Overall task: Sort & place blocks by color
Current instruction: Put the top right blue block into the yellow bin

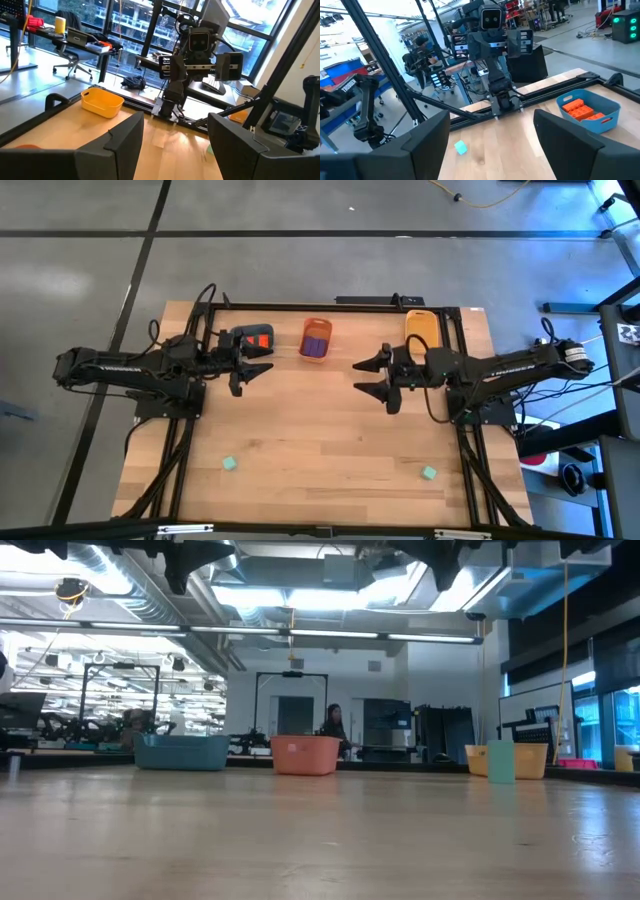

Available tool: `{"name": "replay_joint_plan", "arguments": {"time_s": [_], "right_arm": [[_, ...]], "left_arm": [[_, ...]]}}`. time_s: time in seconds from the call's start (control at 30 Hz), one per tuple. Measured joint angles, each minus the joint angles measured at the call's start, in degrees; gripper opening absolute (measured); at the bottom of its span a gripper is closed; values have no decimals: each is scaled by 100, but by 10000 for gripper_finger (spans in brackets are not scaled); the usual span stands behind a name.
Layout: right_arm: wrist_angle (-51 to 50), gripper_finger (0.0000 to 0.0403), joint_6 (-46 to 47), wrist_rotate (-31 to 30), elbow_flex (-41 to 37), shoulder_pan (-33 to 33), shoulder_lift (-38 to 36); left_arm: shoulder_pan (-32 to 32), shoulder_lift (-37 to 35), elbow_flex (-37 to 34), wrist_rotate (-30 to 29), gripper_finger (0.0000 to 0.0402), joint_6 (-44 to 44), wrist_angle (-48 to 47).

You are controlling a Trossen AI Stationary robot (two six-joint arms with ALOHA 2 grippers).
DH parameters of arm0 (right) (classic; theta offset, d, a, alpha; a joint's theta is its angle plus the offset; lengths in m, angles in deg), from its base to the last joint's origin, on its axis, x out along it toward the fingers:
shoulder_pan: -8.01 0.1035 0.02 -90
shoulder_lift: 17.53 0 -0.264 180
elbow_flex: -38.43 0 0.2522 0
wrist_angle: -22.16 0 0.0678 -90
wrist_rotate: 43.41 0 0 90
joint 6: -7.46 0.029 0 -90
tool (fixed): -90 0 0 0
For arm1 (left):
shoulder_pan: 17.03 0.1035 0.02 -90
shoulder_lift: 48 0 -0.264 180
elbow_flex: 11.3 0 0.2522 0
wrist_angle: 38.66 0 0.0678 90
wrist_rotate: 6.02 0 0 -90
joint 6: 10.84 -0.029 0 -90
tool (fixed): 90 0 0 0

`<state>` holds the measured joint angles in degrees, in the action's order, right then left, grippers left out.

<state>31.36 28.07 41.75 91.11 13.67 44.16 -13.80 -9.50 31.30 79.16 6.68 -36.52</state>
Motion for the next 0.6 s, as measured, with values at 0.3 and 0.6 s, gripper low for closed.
{"name": "replay_joint_plan", "arguments": {"time_s": [0.3,0.6], "right_arm": [[-4,291,-477,350,0,11,2],[-427,286,-436,458,146,30,5]], "left_arm": [[-4,0,0,2,211,-384,0],[-4,0,-2,0,211,-907,0]]}}
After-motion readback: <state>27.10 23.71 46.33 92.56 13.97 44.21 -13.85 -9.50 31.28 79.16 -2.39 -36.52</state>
